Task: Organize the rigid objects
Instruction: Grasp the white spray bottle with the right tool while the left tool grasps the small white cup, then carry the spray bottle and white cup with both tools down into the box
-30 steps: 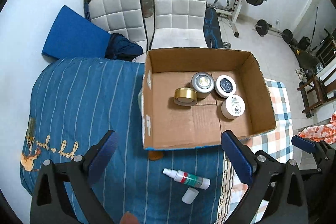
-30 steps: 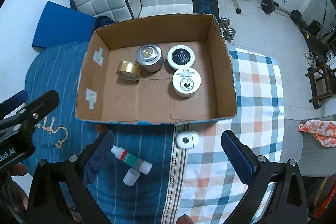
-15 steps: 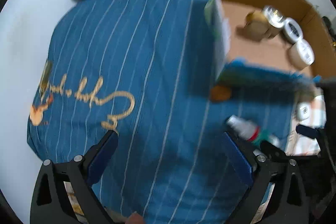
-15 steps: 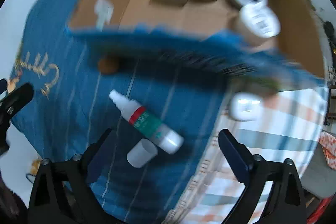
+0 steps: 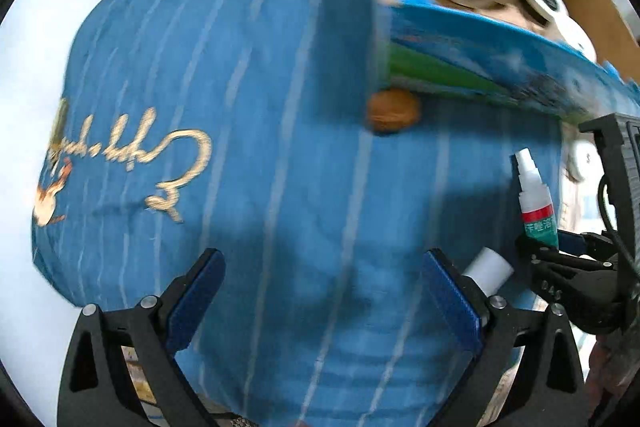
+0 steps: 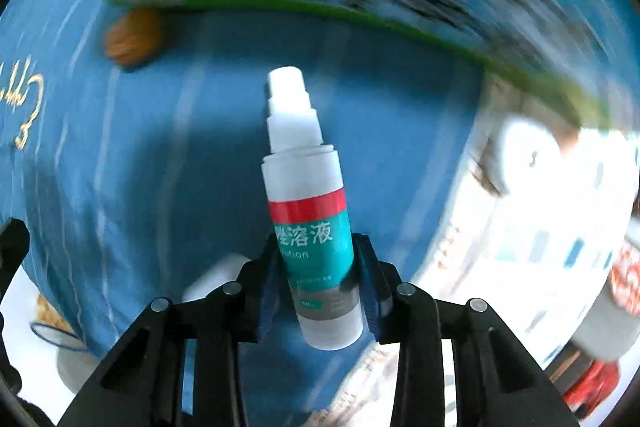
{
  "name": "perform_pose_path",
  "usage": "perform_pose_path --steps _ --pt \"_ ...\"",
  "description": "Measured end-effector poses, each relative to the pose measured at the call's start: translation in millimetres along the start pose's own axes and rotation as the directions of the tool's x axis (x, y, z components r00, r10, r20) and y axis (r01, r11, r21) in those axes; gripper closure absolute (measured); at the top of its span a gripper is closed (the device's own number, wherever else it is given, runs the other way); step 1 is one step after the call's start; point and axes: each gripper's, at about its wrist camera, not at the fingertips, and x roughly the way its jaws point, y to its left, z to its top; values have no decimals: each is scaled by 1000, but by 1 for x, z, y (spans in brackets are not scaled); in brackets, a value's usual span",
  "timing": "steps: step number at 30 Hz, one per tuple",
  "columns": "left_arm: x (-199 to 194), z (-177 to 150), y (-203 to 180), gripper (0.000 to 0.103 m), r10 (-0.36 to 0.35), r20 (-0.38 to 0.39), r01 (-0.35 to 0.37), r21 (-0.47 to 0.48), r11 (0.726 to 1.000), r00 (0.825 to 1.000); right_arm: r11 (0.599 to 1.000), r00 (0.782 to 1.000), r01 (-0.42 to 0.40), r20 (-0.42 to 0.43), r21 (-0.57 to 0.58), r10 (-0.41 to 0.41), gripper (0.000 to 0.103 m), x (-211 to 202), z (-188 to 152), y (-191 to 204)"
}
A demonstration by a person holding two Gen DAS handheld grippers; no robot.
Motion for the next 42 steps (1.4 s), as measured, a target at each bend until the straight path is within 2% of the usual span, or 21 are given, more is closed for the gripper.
perform_pose_path --steps 4,5,9,10,11,12,13,14,17,22,25,26,28,33,42 --pt "-2 -4 -33 2 -69 -11 69 85 994 998 993 1000 -16 -24 115 19 66 3 -28 -44" --pt "-1 -6 -47 2 -95 -23 97 129 987 995 988 999 -33 -35 151 38 66 6 -38 -56" --pt "11 -11 -88 3 -125 -77 141 258 956 989 963 993 -88 -54 257 105 66 16 -67 -87" --pt "16 -13 -97 9 -126 -99 149 281 948 987 957 991 -100 -55 274 120 66 17 -72 -91" --pt "26 -14 -108 23 -124 -133 160 309 937 983 950 989 -114 -55 290 136 66 20 -77 -95" --pt "34 -15 -115 29 -113 -153 158 325 932 982 942 986 -132 -57 308 157 66 23 -81 -99" --pt "44 -16 -122 45 -99 -174 154 338 928 980 939 985 -136 -63 317 163 66 26 -82 -101" --pt "50 -16 -125 68 -91 -189 152 342 927 978 934 983 -143 -65 326 173 66 28 -84 -102" --pt "69 -18 -132 69 -58 -232 134 325 936 971 929 983 -144 -61 342 174 65 29 -85 -104" --pt "70 -15 -129 68 -102 -218 158 258 953 971 936 988 -101 -81 337 135 63 31 -81 -101" --pt "71 -14 -130 70 -95 -223 155 269 950 970 943 992 -49 -97 328 85 63 32 -81 -85" --pt "76 -13 -121 74 -100 -225 160 264 951 969 947 993 -35 -97 320 69 64 31 -80 -81" --pt "74 -12 -120 74 -107 -219 161 247 956 970 950 995 -30 -82 309 58 68 29 -79 -74" --pt "61 -20 -100 74 -119 -173 157 222 962 978 943 993 -88 -41 320 107 68 21 -93 -64" --pt "3 -31 -93 74 -163 -91 180 220 959 982 943 981 -192 88 271 174 68 -36 -117 -43"
